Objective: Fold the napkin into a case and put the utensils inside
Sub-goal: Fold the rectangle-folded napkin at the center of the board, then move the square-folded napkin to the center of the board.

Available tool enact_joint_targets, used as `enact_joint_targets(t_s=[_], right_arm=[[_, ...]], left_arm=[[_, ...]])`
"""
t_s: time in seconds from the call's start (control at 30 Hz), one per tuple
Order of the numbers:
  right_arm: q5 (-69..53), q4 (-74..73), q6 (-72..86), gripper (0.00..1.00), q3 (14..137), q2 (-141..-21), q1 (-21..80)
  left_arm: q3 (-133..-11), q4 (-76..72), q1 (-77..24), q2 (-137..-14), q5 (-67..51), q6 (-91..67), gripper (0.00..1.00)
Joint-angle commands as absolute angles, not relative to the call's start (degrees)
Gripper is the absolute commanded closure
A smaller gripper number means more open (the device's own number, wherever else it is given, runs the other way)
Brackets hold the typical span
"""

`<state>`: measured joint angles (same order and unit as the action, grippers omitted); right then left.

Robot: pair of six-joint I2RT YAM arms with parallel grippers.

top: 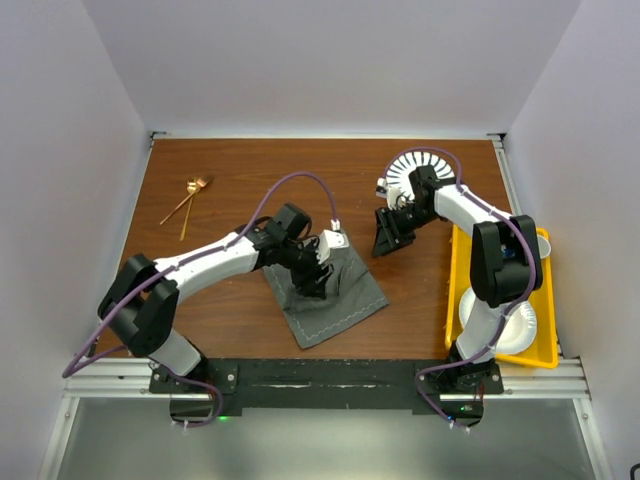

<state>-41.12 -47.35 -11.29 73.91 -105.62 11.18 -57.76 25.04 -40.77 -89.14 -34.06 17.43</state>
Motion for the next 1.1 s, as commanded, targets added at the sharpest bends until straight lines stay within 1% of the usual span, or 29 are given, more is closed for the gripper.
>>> enact_joint_targets(t_s=[0.0, 0.1, 0.13, 0.17, 0.2, 0.3, 0.43, 0.5, 0.63, 0.7, 0.73, 0.77, 0.87, 0.9, 0.97, 1.0, 1.03, 1.07], right_arm=[[-40.34, -49.04, -13.45, 0.51, 76.11, -105.21, 11.07], [-40.08, -49.04, -13.62, 0.48, 76.55, -105.82, 11.07], [-39.99, -49.13, -13.62, 0.47, 76.64, -106.08, 11.07], [-39.90, -48.87, -13.62, 0.45, 76.55, -106.34, 10.99], [-39.90, -48.69, -13.45, 0.45, 76.47, -106.61, 10.99], [-39.46, -47.46, -12.66, 0.41, 75.94, -107.49, 11.07], [-38.76, -47.11, -11.95, 0.39, 75.41, -109.33, 11.25], [-39.37, -46.94, -11.69, 0.39, 74.28, -109.95, 11.51], [-40.08, -45.09, -10.55, 0.40, 71.46, -110.39, 12.65], [-40.69, -43.77, -9.67, 0.43, 69.97, -110.74, 13.70], [-40.95, -43.33, -9.32, 0.47, 69.61, -111.09, 14.23], [-41.22, -42.46, -8.53, 0.50, 69.17, -111.35, 14.59], [-42.01, -39.83, -6.60, 0.61, 67.77, -111.97, 16.52], [-42.19, -38.77, -5.98, 0.64, 66.98, -111.97, 17.48], [-42.80, -34.75, -2.92, 0.68, 66.53, -112.58, 18.45], [-42.98, -33.41, -1.77, 0.69, 66.71, -112.94, 19.33], [-43.24, -32.09, -0.45, 0.69, 67.14, -113.37, 19.68], [-43.33, -30.08, 1.82, 0.70, 67.67, -114.68, 20.04]], left_arm=[[-60.20, 26.28, -38.16, -86.14, -41.63, 16.26, 0.19], [-61.69, 24.34, -30.17, -84.29, -44.82, 13.71, 0.17], [-62.48, 25.30, -28.41, -85.24, -44.48, 14.23, 0.17], [-63.88, 26.01, -25.95, -85.86, -40.47, 14.67, 0.18], [-63.98, 26.19, -25.41, -86.57, -37.65, 15.20, 0.22], [-62.58, 24.18, -23.56, -89.29, -30.87, 16.52, 0.29], [-63.10, 23.64, -22.42, -94.64, -25.58, 17.84, 0.30], [-63.81, 24.34, -22.06, -96.41, -24.52, 18.45, 0.27], [-66.08, 25.40, -21.62, -101.42, -23.99, 19.77, 0.27], [-67.49, 26.80, -21.27, -103.17, -26.36, 20.56, 0.29], [-68.72, 27.24, -20.75, -104.66, -27.06, 20.83, 0.31], [-69.25, 27.68, -20.48, -105.29, -28.64, 21.00, 0.37], [-70.57, 27.69, -19.16, -106.96, -29.09, 21.44, 0.53], [-71.01, 27.42, -18.64, -107.66, -29.00, 21.53, 0.64], [-72.94, 27.16, -16.88, -108.37, -28.74, 21.62, 0.71], [-73.91, 27.33, -16.27, -109.33, -28.57, 22.14, 0.77], [-75.92, 27.51, -15.30, -109.86, -28.13, 22.50, 0.79], [-77.07, 27.86, -14.95, -110.47, -27.52, 23.02, 0.83]])
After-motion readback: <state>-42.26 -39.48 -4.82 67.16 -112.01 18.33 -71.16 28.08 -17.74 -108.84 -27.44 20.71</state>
